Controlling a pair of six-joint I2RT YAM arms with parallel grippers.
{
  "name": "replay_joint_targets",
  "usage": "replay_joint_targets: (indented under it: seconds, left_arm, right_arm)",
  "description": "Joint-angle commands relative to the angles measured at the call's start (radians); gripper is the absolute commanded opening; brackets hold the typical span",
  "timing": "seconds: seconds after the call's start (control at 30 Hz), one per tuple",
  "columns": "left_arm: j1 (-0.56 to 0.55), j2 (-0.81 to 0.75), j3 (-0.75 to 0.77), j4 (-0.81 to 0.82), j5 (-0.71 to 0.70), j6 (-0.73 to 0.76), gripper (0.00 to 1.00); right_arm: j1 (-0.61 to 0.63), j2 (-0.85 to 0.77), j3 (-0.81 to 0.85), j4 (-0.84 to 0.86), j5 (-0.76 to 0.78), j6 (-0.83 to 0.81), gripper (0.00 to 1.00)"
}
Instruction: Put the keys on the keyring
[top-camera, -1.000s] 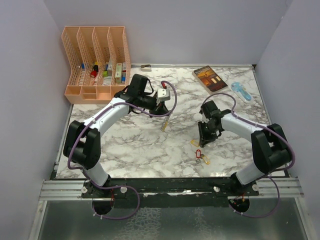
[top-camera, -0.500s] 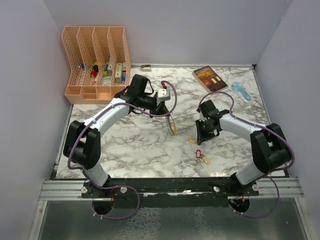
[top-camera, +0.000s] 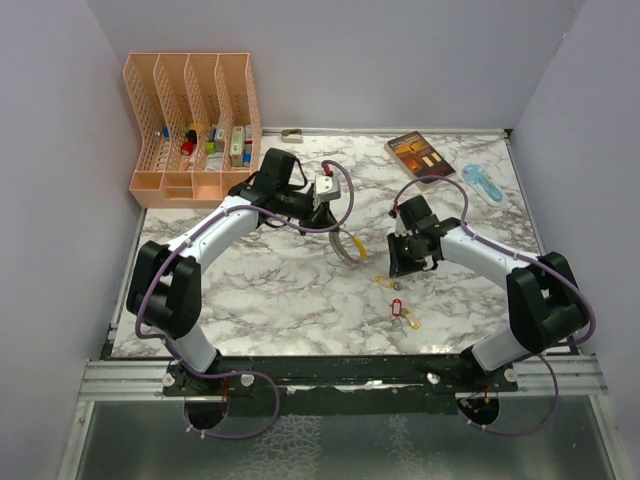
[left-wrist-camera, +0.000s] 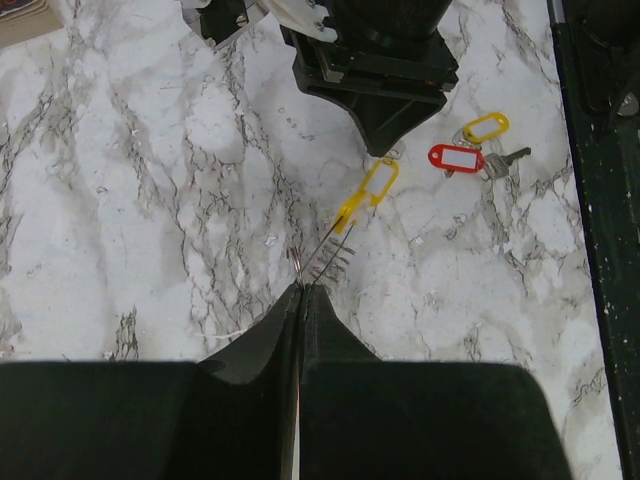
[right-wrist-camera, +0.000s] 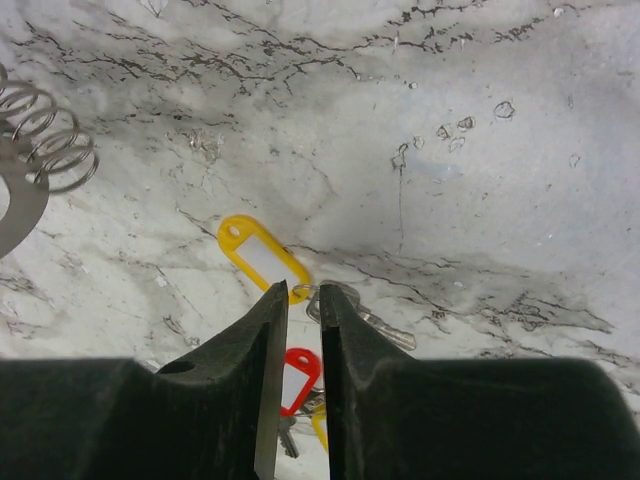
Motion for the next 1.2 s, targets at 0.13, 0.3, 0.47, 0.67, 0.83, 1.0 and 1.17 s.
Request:
replay_joint_targets:
  seconds: [0.13, 0.3, 0.47, 0.67, 0.83, 1.0, 1.17]
  left_arm:
    - [0.008, -0.031, 0.000, 0.025, 0.043, -0.005, 0.00]
    - [0.008, -0.033, -0.001, 0.026, 0.043, -0.006, 0.00]
    - [0.010, -0.037, -0.004, 0.026, 0.041, -0.004, 0.00]
    - [0.010, -0.034, -0.003, 0.031, 0.044, -0.007, 0.00]
    - [0.011, -0.034, -0.004, 0.029, 0.041, -0.010, 0.00]
    - [0.011, -0.034, -0.008, 0.028, 0.041, -0.010, 0.00]
    - [0.011, -0.032, -0.004, 0.032, 0.038, -0.014, 0.00]
  right_arm:
    - [0.006, 0.051, -0.014, 0.071, -0.024, -0.044, 0.24]
    - [0.006, 0.058, -0.028, 0.069, -0.053, -0.037, 0.25]
    - [0.006, 0.032, -0.035, 0.047, -0.063, -0.035, 0.26]
    - [0.006, 0.036, -0.044, 0.038, -0.064, -0.043, 0.26]
    - [0.006, 0.044, -0.055, 0.037, -0.081, -0.025, 0.19]
    - [0.006, 0.032, -0.071, 0.029, -0.076, -0.002, 0.09]
    - [0.006, 0.021, -0.076, 0.027, -0.078, 0.020, 0.01]
